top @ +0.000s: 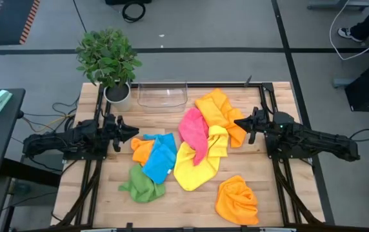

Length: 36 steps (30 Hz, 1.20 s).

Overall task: Fold microfiber towels
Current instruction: Adjust the microfiber cloths

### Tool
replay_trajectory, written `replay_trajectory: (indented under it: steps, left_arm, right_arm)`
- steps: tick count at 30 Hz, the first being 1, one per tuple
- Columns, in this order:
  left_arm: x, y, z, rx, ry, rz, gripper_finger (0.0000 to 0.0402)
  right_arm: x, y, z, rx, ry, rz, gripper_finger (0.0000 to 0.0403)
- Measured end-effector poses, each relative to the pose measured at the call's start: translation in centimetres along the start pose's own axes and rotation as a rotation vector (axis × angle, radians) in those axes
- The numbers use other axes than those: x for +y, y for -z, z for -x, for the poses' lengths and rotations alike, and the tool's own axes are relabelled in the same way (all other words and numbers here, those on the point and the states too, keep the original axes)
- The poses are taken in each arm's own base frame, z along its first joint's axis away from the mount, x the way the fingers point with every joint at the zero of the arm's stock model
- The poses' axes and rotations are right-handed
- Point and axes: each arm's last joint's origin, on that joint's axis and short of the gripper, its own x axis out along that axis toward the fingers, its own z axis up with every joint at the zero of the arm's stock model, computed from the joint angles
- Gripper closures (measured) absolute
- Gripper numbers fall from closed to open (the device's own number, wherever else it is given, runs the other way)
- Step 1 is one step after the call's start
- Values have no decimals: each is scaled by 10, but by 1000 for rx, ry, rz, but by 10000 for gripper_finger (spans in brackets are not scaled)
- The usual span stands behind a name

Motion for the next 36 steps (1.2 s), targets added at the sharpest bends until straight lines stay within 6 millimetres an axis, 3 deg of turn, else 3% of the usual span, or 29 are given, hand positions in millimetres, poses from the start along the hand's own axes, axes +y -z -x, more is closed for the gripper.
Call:
replay_trajectory:
  steps: [15,21,26,36]
  left_arm:
    - [-1,-1,0,-10,6,14,318]
    - [-4,-8,0,-67,58,478,310]
    - [-3,-8,0,-86,36,583,318]
    - [-4,-11,0,-127,42,558,323]
  right_arm:
    - [0,0,0,0,0,3,388]
    - [0,-2,0,-19,-5,-11,388]
    - [2,-6,0,-59,-22,-175,388]
    - [2,-10,-1,-119,2,-640,388]
